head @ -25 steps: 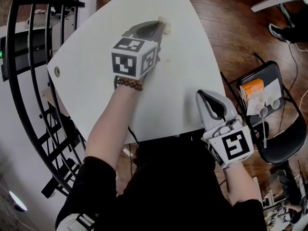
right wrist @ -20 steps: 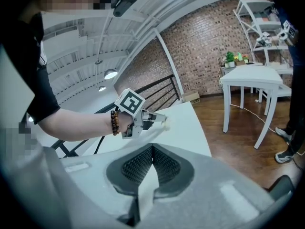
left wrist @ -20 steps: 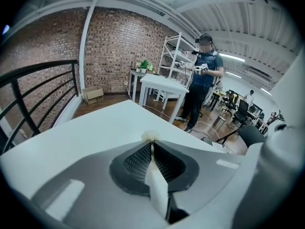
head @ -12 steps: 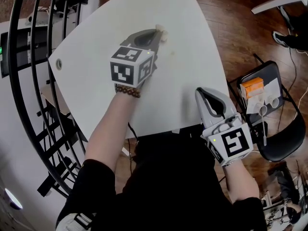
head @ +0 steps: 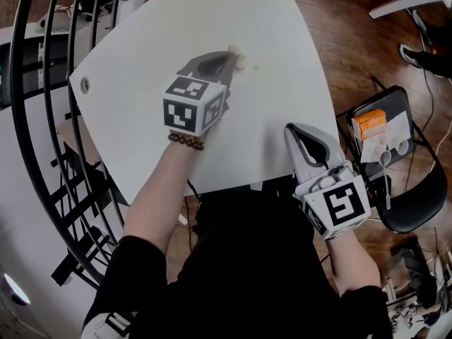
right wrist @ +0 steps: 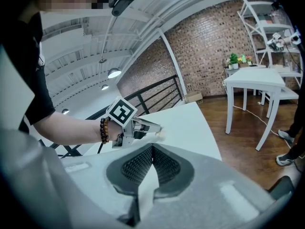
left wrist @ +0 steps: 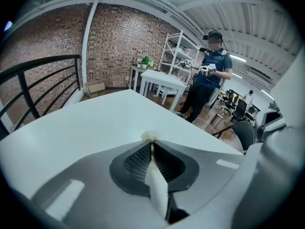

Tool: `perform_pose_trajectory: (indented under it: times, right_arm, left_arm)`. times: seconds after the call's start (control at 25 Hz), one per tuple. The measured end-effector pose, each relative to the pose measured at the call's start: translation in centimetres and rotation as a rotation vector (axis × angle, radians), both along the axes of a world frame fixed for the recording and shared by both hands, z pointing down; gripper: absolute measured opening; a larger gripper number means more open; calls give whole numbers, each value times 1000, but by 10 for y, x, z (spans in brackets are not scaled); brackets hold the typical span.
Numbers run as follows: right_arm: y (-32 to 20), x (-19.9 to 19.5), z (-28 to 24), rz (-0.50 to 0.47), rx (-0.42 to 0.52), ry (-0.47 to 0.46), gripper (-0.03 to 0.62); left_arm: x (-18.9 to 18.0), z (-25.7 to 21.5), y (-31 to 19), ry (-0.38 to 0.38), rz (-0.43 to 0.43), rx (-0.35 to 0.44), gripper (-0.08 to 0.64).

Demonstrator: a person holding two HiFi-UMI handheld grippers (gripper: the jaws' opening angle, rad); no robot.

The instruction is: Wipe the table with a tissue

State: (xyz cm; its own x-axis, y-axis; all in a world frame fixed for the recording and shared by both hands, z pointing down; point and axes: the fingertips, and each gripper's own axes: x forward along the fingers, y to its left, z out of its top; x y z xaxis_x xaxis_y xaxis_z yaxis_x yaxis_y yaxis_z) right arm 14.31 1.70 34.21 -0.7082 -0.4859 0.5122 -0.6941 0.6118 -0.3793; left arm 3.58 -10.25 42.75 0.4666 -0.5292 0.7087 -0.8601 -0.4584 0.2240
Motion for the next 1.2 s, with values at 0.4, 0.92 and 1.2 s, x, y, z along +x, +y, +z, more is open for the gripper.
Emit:
perform_pose_trajectory:
  times: [0.4, 0.92, 1.2]
  right_arm:
    - [4, 2, 2, -3, -7, 5, -11]
    - [0, 6, 6, 7, -20, 5, -11]
    - [-2, 10, 5, 18, -21, 2, -11]
  left_arm:
    - [6, 19, 28, -13, 28, -64, 33]
    - [16, 31, 27, -40, 58, -94, 34]
    - [27, 30, 25, -37, 78, -95, 34]
